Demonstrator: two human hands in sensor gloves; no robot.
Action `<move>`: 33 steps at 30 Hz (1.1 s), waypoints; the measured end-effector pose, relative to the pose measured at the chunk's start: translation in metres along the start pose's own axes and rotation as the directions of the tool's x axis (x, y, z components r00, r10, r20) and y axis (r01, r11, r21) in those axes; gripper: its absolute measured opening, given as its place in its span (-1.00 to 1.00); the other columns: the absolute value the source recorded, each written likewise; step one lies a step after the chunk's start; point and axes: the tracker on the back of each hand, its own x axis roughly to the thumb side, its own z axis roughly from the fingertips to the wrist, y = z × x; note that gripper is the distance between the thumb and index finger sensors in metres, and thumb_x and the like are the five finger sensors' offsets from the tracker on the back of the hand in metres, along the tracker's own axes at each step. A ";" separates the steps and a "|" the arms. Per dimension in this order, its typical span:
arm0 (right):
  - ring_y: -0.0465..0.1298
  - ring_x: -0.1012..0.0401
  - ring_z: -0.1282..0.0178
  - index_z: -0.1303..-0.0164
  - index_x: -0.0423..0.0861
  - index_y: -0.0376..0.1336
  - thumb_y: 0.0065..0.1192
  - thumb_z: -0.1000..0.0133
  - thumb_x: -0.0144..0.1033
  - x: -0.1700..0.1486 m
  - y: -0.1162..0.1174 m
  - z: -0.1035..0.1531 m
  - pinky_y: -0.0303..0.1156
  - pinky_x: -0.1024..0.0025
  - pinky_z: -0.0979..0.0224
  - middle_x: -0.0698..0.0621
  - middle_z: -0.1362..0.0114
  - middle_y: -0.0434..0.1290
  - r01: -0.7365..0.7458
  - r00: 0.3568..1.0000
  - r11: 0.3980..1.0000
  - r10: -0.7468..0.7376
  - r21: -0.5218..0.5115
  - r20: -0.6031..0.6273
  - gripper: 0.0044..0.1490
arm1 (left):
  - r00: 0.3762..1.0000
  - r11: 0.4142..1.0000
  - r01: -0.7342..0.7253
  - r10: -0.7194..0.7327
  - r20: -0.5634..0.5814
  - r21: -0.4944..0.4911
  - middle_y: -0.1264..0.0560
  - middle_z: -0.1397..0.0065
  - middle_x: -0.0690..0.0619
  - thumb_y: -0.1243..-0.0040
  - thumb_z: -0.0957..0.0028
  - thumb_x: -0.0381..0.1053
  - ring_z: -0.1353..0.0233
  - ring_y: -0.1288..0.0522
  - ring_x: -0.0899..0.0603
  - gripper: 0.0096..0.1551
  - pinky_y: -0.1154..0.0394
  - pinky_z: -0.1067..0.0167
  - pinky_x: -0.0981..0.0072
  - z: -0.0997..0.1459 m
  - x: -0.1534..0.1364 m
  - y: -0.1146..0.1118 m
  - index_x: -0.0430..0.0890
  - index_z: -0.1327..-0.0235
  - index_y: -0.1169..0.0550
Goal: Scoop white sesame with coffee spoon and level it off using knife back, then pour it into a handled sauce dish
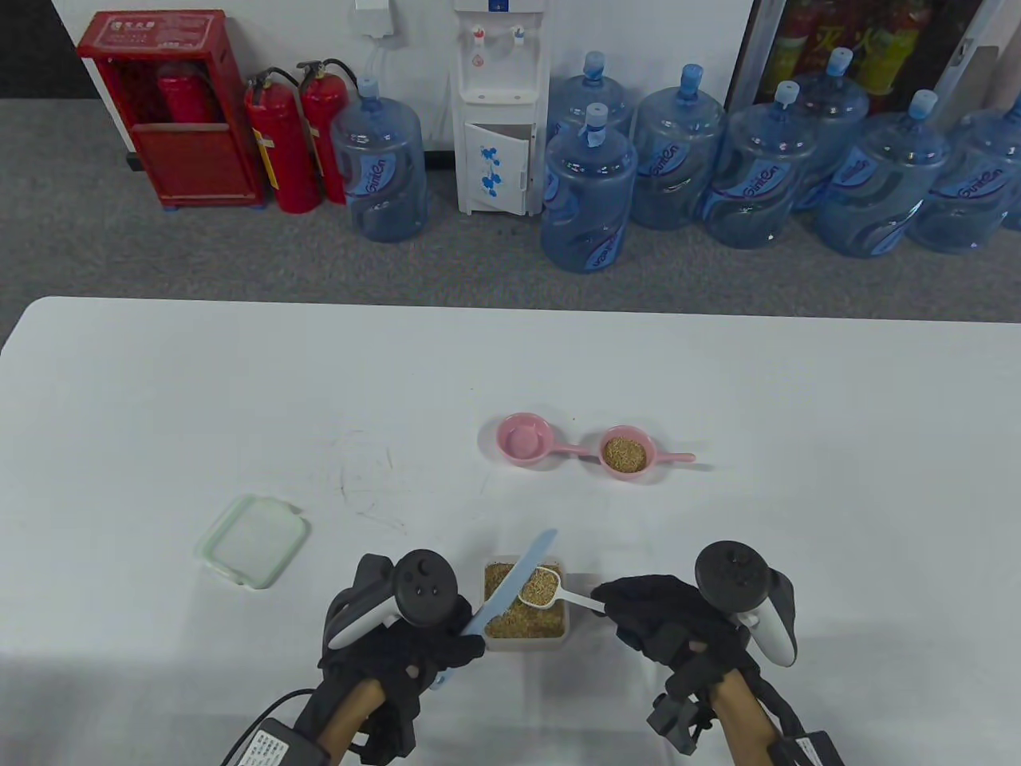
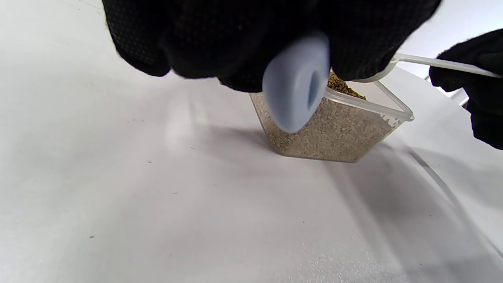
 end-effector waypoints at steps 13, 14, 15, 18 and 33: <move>0.54 0.30 0.42 -0.31 -0.18 0.49 0.22 -0.25 -0.23 0.001 0.000 0.000 0.58 0.17 0.03 -0.02 0.21 0.65 -0.031 0.999 1.000 0.031 -0.005 0.013 -0.48 | 0.988 0.991 -0.048 0.066 -0.142 0.124 -0.63 -0.02 0.00 -0.30 -0.11 0.19 0.17 -0.64 0.01 -0.51 -0.49 -0.34 -0.06 -0.003 -0.041 0.017 -0.04 -0.18 -0.61; 0.54 0.30 0.42 -0.31 -0.18 0.49 0.22 -0.25 -0.23 0.001 0.000 0.000 0.58 0.17 0.03 -0.02 0.21 0.65 -0.030 0.999 1.000 0.030 -0.004 0.014 -0.48 | 0.982 0.989 -0.022 0.048 -0.184 0.145 -0.63 -0.02 0.00 -0.30 -0.11 0.19 0.16 -0.64 0.01 -0.51 -0.49 -0.34 -0.07 -0.005 -0.049 0.018 -0.04 -0.18 -0.60; 0.54 0.30 0.42 -0.31 -0.18 0.49 0.22 -0.25 -0.23 0.001 0.000 0.000 0.58 0.17 0.03 -0.02 0.21 0.65 -0.029 0.999 1.000 0.029 -0.004 0.015 -0.48 | 0.973 0.988 0.008 0.027 -0.230 0.152 -0.63 -0.03 -0.01 -0.30 -0.11 0.19 0.16 -0.65 0.01 -0.51 -0.49 -0.34 -0.06 -0.007 -0.057 0.019 -0.04 -0.18 -0.61; 0.54 0.29 0.42 -0.31 -0.18 0.49 0.22 -0.25 -0.23 0.001 0.000 0.000 0.58 0.17 0.03 -0.02 0.21 0.65 -0.034 0.999 0.999 0.034 -0.006 0.017 -0.48 | 0.949 0.988 0.042 0.008 -0.316 0.149 -0.63 -0.03 0.00 -0.30 -0.12 0.19 0.16 -0.65 0.01 -0.50 -0.49 -0.34 -0.06 -0.011 -0.075 0.020 -0.05 -0.20 -0.60; 0.55 0.29 0.42 -0.31 -0.18 0.49 0.22 -0.25 -0.23 0.003 0.001 0.001 0.58 0.17 0.03 -0.02 0.21 0.65 -0.043 0.999 0.999 0.043 -0.010 0.024 -0.49 | 0.903 0.993 0.059 -0.009 -0.430 0.104 -0.65 -0.04 0.02 -0.29 -0.11 0.21 0.19 -0.66 0.03 -0.48 -0.52 -0.31 -0.04 -0.027 -0.094 0.012 -0.05 -0.20 -0.60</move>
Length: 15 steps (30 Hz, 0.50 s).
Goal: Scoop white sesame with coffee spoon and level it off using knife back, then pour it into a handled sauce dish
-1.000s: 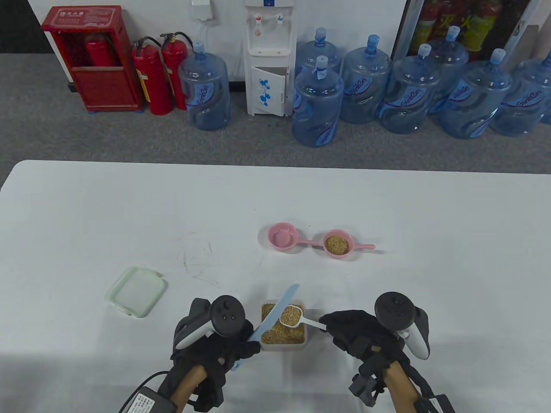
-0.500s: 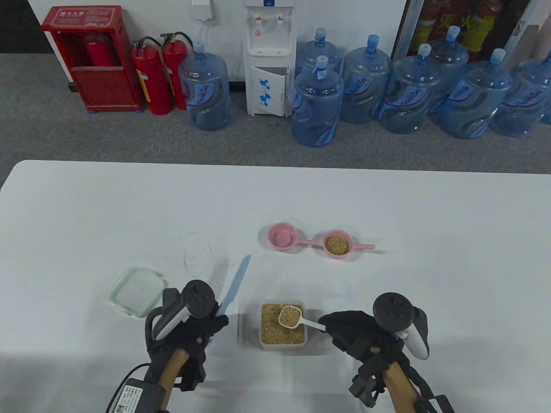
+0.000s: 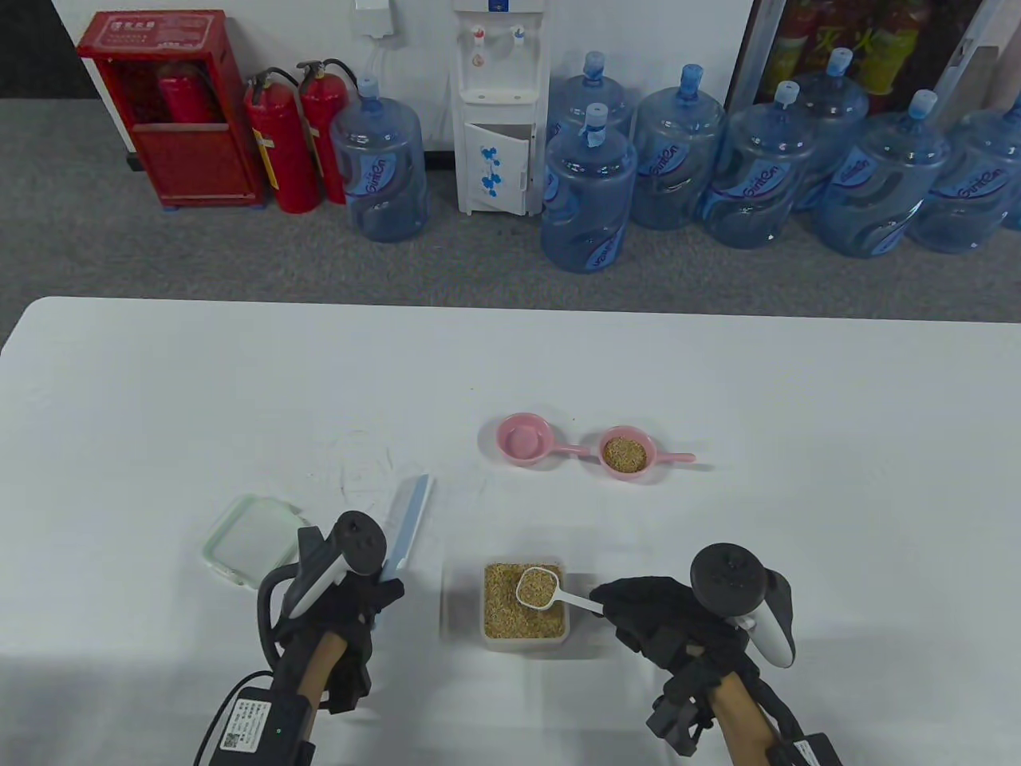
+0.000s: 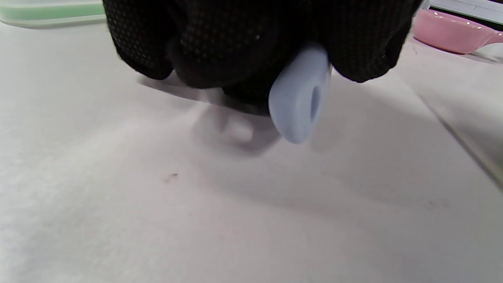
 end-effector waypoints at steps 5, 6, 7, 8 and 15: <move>0.55 0.29 0.42 -0.31 -0.18 0.49 0.22 -0.25 -0.23 0.000 0.000 0.000 0.58 0.17 0.02 -0.02 0.21 0.65 0.002 1.000 1.000 -0.002 0.003 -0.001 -0.48 | 1.000 1.000 -0.011 0.011 -0.017 -0.008 -0.65 -0.03 0.03 -0.29 -0.09 0.23 0.20 -0.66 0.03 -0.49 -0.52 -0.31 -0.03 -0.002 -0.003 0.000 -0.03 -0.18 -0.60; 0.55 0.29 0.42 -0.31 -0.18 0.49 0.22 -0.26 -0.23 0.000 0.000 0.000 0.58 0.17 0.02 -0.02 0.21 0.65 0.001 1.000 1.000 -0.001 0.003 -0.001 -0.49 | 1.000 1.000 -0.002 0.002 -0.021 -0.010 -0.64 -0.03 0.03 -0.28 -0.09 0.23 0.20 -0.66 0.03 -0.49 -0.52 -0.31 -0.03 -0.002 -0.002 0.000 -0.03 -0.17 -0.60; 0.55 0.29 0.42 -0.31 -0.18 0.49 0.22 -0.25 -0.23 0.000 0.000 0.000 0.58 0.17 0.02 -0.02 0.21 0.65 0.001 1.000 1.000 -0.001 0.003 -0.001 -0.48 | 0.999 1.000 0.017 -0.017 -0.027 -0.009 -0.64 -0.02 0.04 -0.28 -0.08 0.24 0.19 -0.66 0.03 -0.49 -0.52 -0.31 -0.03 -0.001 -0.001 0.000 -0.02 -0.16 -0.60; 0.55 0.29 0.42 -0.31 -0.18 0.49 0.22 -0.25 -0.23 0.000 0.001 0.000 0.58 0.17 0.02 -0.02 0.21 0.65 0.001 1.000 1.000 -0.001 0.003 -0.001 -0.48 | 0.999 0.999 0.033 -0.033 -0.032 -0.002 -0.65 -0.02 0.04 -0.27 -0.07 0.25 0.19 -0.66 0.03 -0.50 -0.51 -0.31 -0.04 -0.001 -0.001 0.000 -0.01 -0.14 -0.60; 0.55 0.29 0.42 -0.31 -0.18 0.49 0.22 -0.25 -0.23 0.001 0.001 0.000 0.58 0.17 0.02 -0.02 0.21 0.65 -0.001 1.000 1.000 0.001 0.005 -0.001 -0.48 | 0.975 0.977 0.204 -0.198 -0.096 0.054 -0.65 0.02 0.06 -0.23 -0.05 0.29 0.20 -0.66 0.01 -0.52 -0.51 -0.31 -0.04 0.001 0.007 -0.001 0.02 -0.05 -0.62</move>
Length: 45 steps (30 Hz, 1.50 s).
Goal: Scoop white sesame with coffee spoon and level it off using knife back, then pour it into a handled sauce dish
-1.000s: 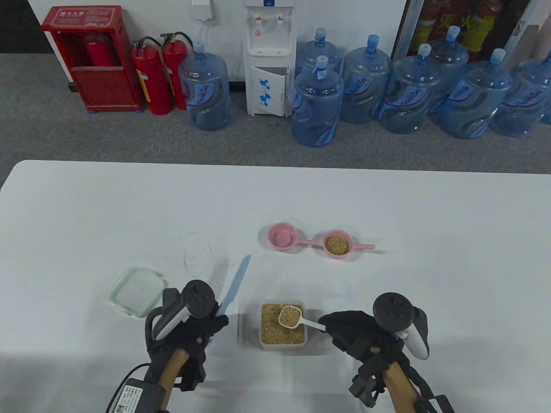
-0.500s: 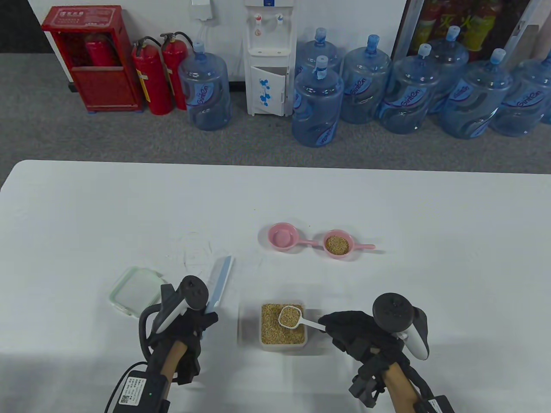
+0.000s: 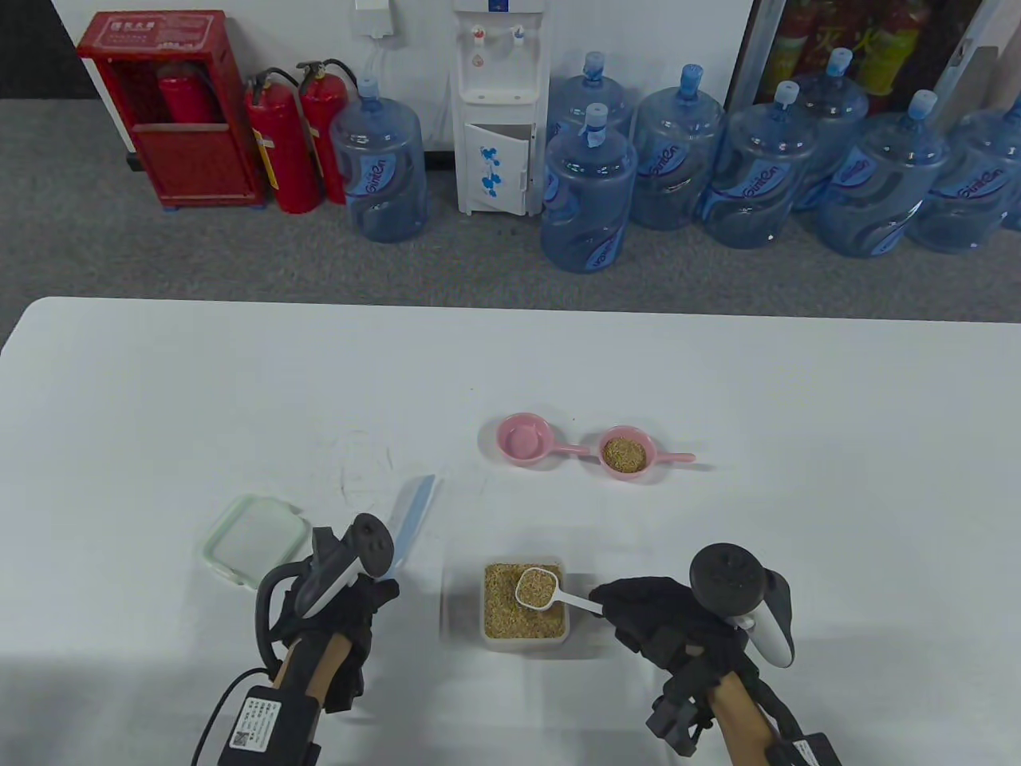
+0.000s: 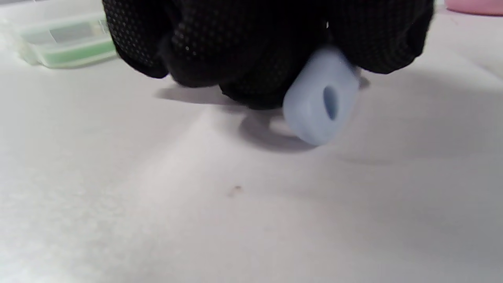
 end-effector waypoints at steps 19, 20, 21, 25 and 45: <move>0.55 0.29 0.41 -0.31 -0.18 0.48 0.22 -0.26 -0.23 0.001 0.000 0.001 0.58 0.17 0.02 -0.02 0.20 0.65 0.013 1.000 1.000 -0.013 -0.003 0.007 -0.49 | 0.999 0.991 0.034 -0.035 0.011 0.131 -0.65 -0.05 0.04 -0.13 -0.03 0.40 0.12 -0.67 -0.02 -0.39 -0.49 -0.35 -0.06 0.014 0.005 0.012 0.01 -0.10 -0.62; 0.55 0.29 0.41 -0.32 -0.18 0.48 0.22 -0.26 -0.23 0.001 0.000 0.001 0.58 0.17 0.02 -0.02 0.20 0.65 0.015 1.000 1.000 -0.015 -0.003 0.009 -0.49 | 0.999 0.988 0.024 -0.027 0.020 0.155 -0.65 -0.07 0.04 -0.12 -0.04 0.40 0.10 -0.68 -0.02 -0.39 -0.48 -0.36 -0.07 0.017 0.005 0.014 0.01 -0.11 -0.61; 0.55 0.29 0.41 -0.32 -0.18 0.48 0.22 -0.25 -0.22 0.001 0.000 0.001 0.58 0.17 0.02 -0.02 0.20 0.65 0.017 1.000 1.000 -0.017 -0.003 0.010 -0.48 | 0.999 0.980 0.005 -0.012 0.037 0.197 -0.65 -0.08 0.04 -0.11 -0.05 0.40 0.08 -0.68 -0.02 -0.39 -0.48 -0.36 -0.07 0.022 0.006 0.018 0.01 -0.12 -0.61; 0.55 0.29 0.41 -0.32 -0.18 0.48 0.21 -0.26 -0.23 0.001 0.000 0.001 0.58 0.17 0.02 -0.02 0.20 0.64 0.021 1.000 1.000 -0.021 0.001 0.011 -0.48 | 0.987 0.954 -0.088 0.043 0.158 0.288 -0.58 -0.32 0.04 -0.06 -0.09 0.39 -0.17 -0.67 -0.09 -0.32 -0.41 -0.45 -0.13 0.037 0.010 0.025 0.03 -0.32 -0.53; 0.55 0.29 0.40 -0.34 -0.18 0.47 0.21 -0.27 -0.23 0.001 0.000 0.001 0.58 0.17 0.00 -0.02 0.18 0.64 0.054 0.998 0.999 -0.054 -0.002 0.019 -0.48 | 0.943 0.904 -0.217 0.097 0.317 0.369 0.17 -0.81 -0.06 0.15 -0.05 0.47 -0.74 0.18 -0.45 0.05 -0.01 -0.61 -0.31 0.037 0.007 0.021 0.08 -0.76 0.08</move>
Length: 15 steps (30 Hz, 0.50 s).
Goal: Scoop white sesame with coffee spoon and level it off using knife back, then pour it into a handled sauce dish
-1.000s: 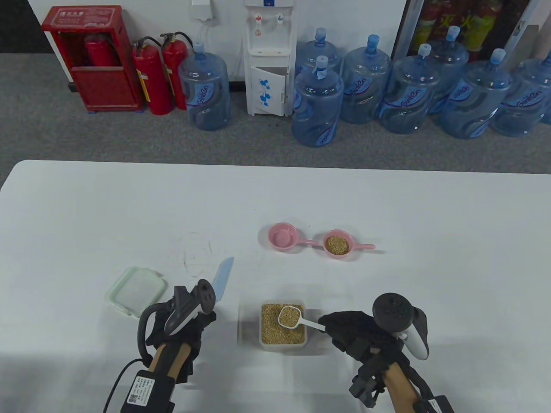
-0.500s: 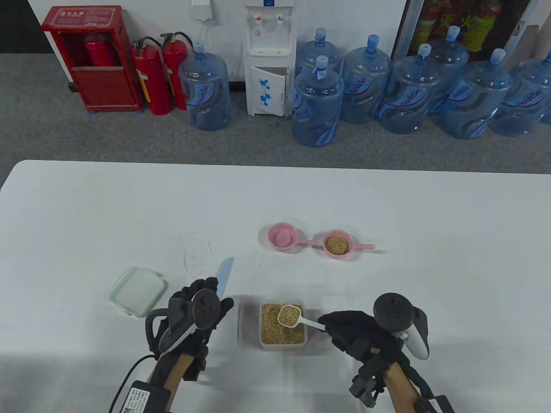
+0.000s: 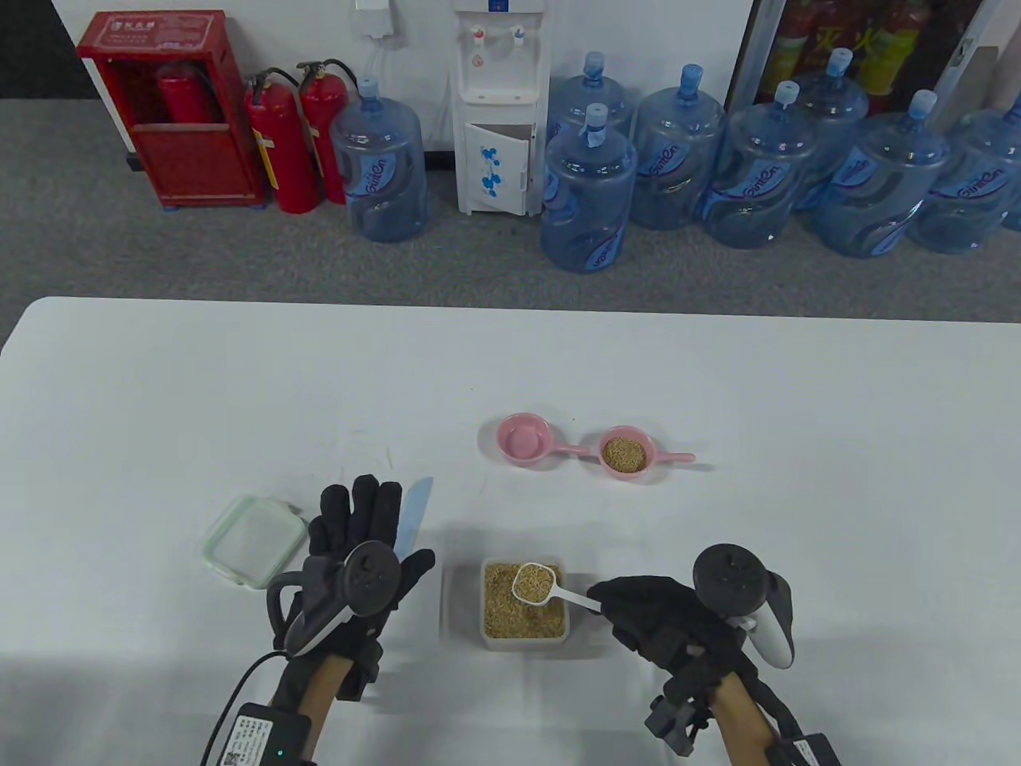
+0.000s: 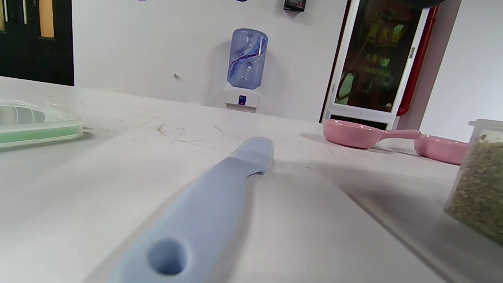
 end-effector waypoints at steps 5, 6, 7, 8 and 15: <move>0.55 0.29 0.34 -0.38 -0.21 0.43 0.19 -0.29 -0.23 -0.003 -0.004 -0.002 0.57 0.16 -0.04 -0.03 0.11 0.63 0.065 0.998 0.998 -0.065 -0.008 -0.005 -0.46 | 1.000 1.000 0.002 -0.002 0.006 -0.005 0.17 -0.81 -0.07 0.15 -0.06 0.46 -0.73 0.18 -0.46 0.05 -0.01 -0.61 -0.32 0.000 0.001 0.000 0.06 -0.76 0.07; 0.55 0.29 0.34 -0.39 -0.21 0.43 0.18 -0.30 -0.23 -0.003 -0.006 -0.002 0.56 0.15 -0.04 -0.03 0.10 0.63 0.080 0.997 0.997 -0.080 -0.014 -0.006 -0.46 | 1.000 1.000 0.003 -0.003 0.009 -0.005 0.17 -0.81 -0.08 0.15 -0.06 0.46 -0.73 0.18 -0.46 0.05 -0.01 -0.61 -0.32 -0.001 0.001 0.000 0.06 -0.76 0.07; 0.55 0.29 0.34 -0.39 -0.21 0.43 0.19 -0.29 -0.23 -0.004 -0.009 -0.002 0.56 0.15 -0.05 -0.03 0.10 0.63 0.104 0.994 0.994 -0.105 -0.028 -0.006 -0.46 | 1.000 1.000 0.003 -0.003 0.012 -0.008 0.17 -0.81 -0.08 0.15 -0.06 0.46 -0.73 0.18 -0.47 0.06 -0.01 -0.61 -0.32 -0.001 0.001 0.000 0.05 -0.76 0.07; 0.55 0.28 0.34 -0.39 -0.21 0.43 0.18 -0.30 -0.23 -0.004 -0.011 -0.002 0.56 0.15 -0.05 -0.03 0.10 0.63 0.121 0.993 0.992 -0.121 -0.040 -0.006 -0.46 | 1.000 1.000 0.003 -0.003 0.016 -0.010 0.17 -0.81 -0.08 0.15 -0.06 0.46 -0.73 0.18 -0.47 0.06 -0.01 -0.61 -0.32 -0.001 0.001 -0.001 0.05 -0.76 0.07; 0.56 0.27 0.31 -0.41 -0.21 0.42 0.18 -0.31 -0.24 -0.014 -0.038 -0.013 0.56 0.14 -0.08 -0.04 0.06 0.63 0.190 0.976 0.970 -0.203 -0.154 -0.073 -0.46 | 0.999 0.999 0.012 -0.011 0.034 -0.032 0.16 -0.82 -0.08 0.16 -0.06 0.47 -0.73 0.19 -0.47 0.06 0.00 -0.61 -0.32 -0.002 0.003 -0.001 0.05 -0.77 0.06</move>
